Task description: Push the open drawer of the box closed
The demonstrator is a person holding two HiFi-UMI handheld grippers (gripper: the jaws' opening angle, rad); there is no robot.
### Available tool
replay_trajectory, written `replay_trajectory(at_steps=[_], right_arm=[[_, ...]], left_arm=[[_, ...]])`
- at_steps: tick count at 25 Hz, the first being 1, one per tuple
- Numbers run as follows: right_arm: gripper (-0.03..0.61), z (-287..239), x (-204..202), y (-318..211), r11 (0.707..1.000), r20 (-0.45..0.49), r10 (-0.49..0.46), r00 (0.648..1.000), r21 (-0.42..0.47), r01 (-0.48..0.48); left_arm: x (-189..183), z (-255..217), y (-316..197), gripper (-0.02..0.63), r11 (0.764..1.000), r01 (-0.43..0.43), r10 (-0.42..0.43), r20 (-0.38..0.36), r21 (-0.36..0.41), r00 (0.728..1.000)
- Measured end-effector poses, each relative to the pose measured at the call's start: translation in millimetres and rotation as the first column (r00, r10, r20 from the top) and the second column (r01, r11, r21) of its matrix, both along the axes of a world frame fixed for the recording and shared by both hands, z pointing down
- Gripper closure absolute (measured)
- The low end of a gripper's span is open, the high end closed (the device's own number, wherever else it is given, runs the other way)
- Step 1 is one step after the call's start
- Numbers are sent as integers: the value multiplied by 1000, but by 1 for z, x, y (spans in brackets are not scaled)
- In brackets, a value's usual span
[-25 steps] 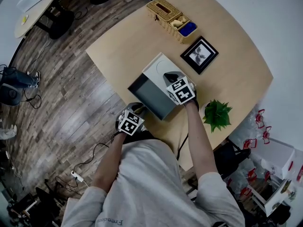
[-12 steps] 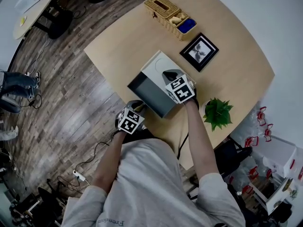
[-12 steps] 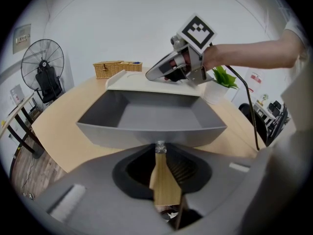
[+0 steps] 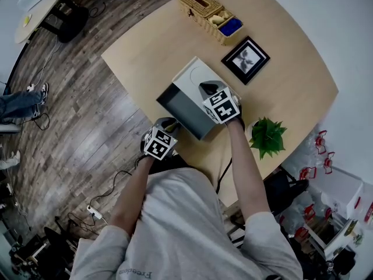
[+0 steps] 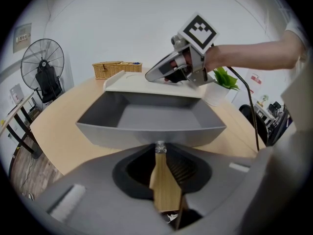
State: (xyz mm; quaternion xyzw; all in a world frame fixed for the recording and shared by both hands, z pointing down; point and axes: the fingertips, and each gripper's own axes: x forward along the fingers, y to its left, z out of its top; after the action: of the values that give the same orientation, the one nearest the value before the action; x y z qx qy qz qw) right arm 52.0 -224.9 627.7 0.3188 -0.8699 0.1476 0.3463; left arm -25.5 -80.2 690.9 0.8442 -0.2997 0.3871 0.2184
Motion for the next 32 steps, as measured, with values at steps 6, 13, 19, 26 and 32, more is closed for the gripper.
replay_trajectory(at_steps=[6,13,19,26,32], right_arm=[[577,0,1,-1,1000,3,0,1000,3,0],[577,0,0,0,1000,2,2,1000,-2,-2],[577,-1,0,-1,1000,8,2,1000,5,-2],[577,1,1,-1,1000,3,1,1000,2,-1],[577,0,1,-1,1000,2,1,1000,1,-1]], left_arm=[[1,0,-3,489,1000,-3,3,4,0,1000],[4,0,-8,489,1000,-14,14,4,4,1000],[8,1,-10,489,1000,-20,20,2,1,1000],[12,1,-14,489,1000,-28,28,0,3,1000],[15,1,-18,489,999,-35,35,0,4,999]])
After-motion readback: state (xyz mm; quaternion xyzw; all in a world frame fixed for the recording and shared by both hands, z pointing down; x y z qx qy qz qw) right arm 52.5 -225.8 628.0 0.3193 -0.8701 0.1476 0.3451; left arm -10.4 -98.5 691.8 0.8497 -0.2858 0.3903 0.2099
